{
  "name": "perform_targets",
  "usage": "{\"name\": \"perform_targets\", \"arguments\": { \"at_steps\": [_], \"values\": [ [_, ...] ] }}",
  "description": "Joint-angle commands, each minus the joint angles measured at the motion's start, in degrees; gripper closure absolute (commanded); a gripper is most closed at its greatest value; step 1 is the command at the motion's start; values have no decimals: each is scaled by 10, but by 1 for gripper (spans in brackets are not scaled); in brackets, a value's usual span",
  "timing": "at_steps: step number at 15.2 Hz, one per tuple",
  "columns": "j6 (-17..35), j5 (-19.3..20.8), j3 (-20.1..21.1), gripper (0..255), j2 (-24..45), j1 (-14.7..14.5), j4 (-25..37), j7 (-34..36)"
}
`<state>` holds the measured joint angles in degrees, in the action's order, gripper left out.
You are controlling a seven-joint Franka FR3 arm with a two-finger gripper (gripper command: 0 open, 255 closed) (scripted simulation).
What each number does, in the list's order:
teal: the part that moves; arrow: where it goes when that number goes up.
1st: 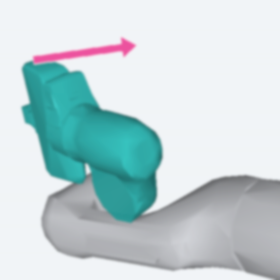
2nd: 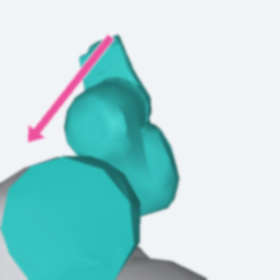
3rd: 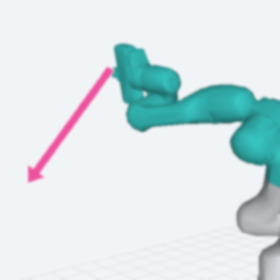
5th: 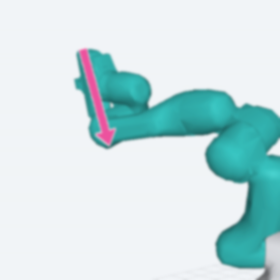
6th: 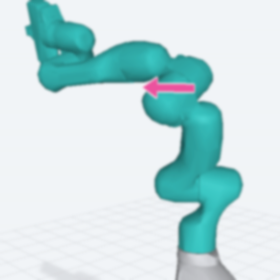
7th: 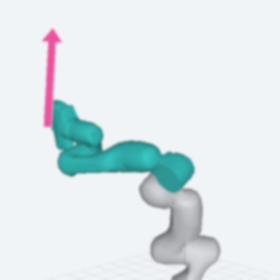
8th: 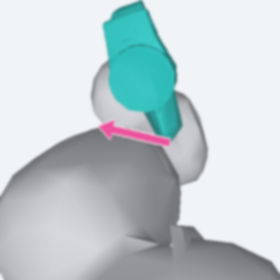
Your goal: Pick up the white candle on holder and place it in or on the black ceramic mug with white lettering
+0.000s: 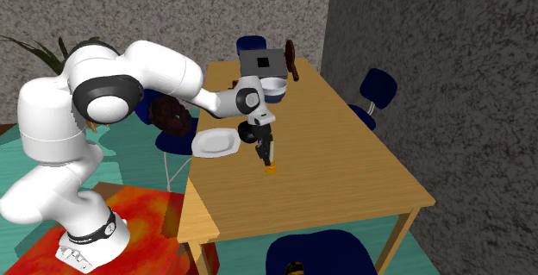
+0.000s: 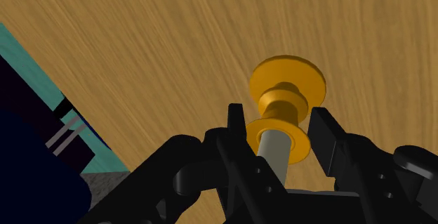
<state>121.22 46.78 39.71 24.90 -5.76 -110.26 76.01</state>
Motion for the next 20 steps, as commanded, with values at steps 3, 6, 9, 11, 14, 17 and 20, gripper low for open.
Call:
{"name": "perform_targets", "arguments": {
  "at_steps": [3, 6, 9, 11, 14, 17, 20],
  "values": [
    [-14, -20, 10, 255, -20, 7, 4, -18],
    [-26, -35, 17, 255, -34, 13, 9, -32],
    [-39, -50, 23, 255, -48, 17, 15, -46],
    [-47, -59, 27, 255, -56, 20, 20, -55],
    [-61, -72, 33, 255, -68, 24, 28, -68],
    [-75, -85, 37, 255, -80, 27, 38, -81],
    [-90, -97, 41, 255, -90, 29, 49, -94]
  ]
}}
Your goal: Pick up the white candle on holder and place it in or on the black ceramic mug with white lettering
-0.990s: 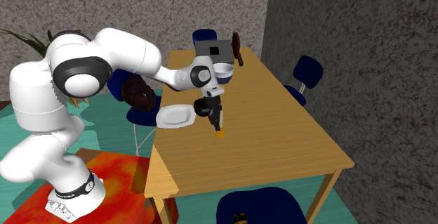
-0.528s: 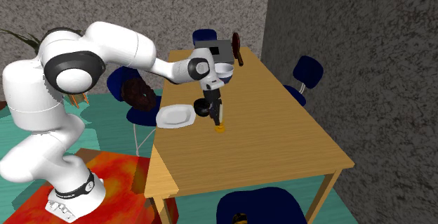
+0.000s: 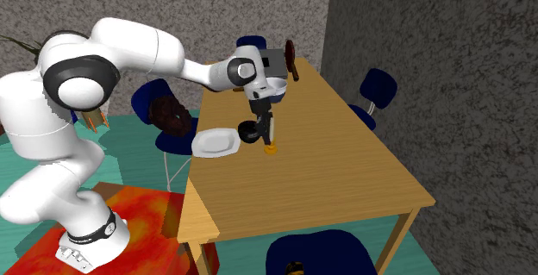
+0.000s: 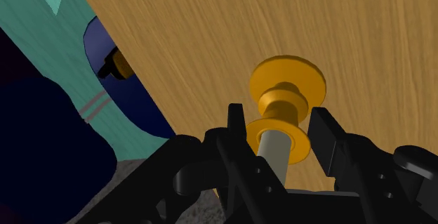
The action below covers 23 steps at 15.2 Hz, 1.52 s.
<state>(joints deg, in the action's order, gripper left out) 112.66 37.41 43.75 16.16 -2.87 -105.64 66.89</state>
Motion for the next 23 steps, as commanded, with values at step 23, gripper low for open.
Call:
{"name": "perform_targets", "arguments": {
  "at_steps": [23],
  "values": [
    [-190, 45, 22, 255, 128, -200, 220, 116]
  ]
}}
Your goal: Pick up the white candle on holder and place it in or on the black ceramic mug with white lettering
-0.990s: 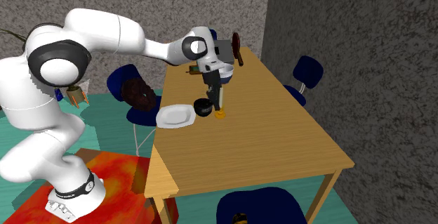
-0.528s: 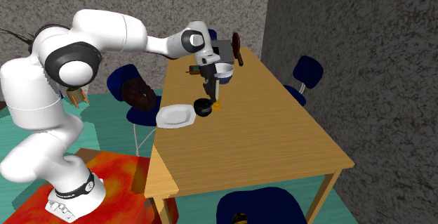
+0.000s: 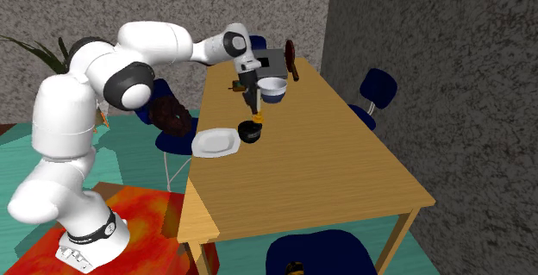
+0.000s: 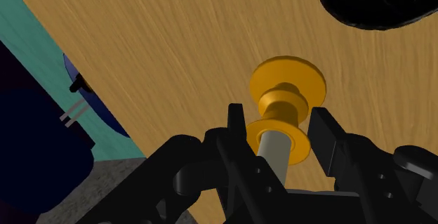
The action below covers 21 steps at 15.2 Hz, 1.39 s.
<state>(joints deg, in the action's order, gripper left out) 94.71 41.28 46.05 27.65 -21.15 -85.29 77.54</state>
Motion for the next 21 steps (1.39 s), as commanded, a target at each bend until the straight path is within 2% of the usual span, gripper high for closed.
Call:
{"name": "perform_targets", "arguments": {
  "at_steps": [1, 5, 14, 21],
  "values": [
    [-22, 12, -4, 255, 28, -36, 37, 18],
    [-69, 37, -16, 255, 90, -117, 127, 44],
    [-17, 47, -21, 255, 103, -105, 75, 72],
    [-14, 48, -21, 255, 104, -105, 73, 73]
  ]
}}
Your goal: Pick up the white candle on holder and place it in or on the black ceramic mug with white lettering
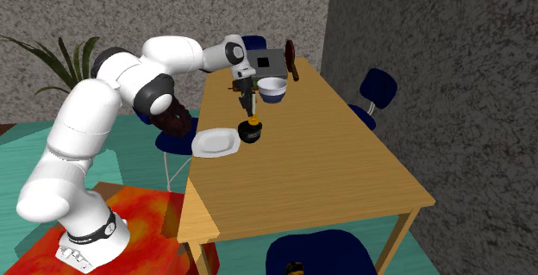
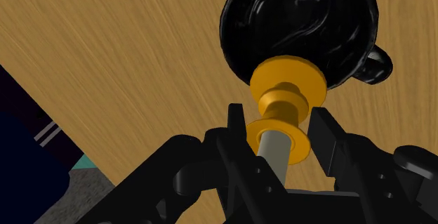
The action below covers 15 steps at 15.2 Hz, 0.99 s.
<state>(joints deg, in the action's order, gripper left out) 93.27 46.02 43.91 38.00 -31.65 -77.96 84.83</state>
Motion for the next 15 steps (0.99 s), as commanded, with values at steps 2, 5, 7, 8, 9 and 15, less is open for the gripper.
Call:
{"name": "perform_targets", "arguments": {
  "at_steps": [2, 5, 7, 8, 9, 15],
  "values": [
    [0, 0, 0, 0, 0, 0, 0, 0],
    [0, 0, 0, 0, 0, 0, 0, 0],
    [0, 0, 0, 0, 0, 0, 0, 0],
    [-16, -2, 2, 0, -1, -8, 17, -4],
    [-33, -4, 3, 0, -1, -18, 36, -8],
    [-65, -6, 3, 0, 1, -37, 73, -16]
  ]
}}
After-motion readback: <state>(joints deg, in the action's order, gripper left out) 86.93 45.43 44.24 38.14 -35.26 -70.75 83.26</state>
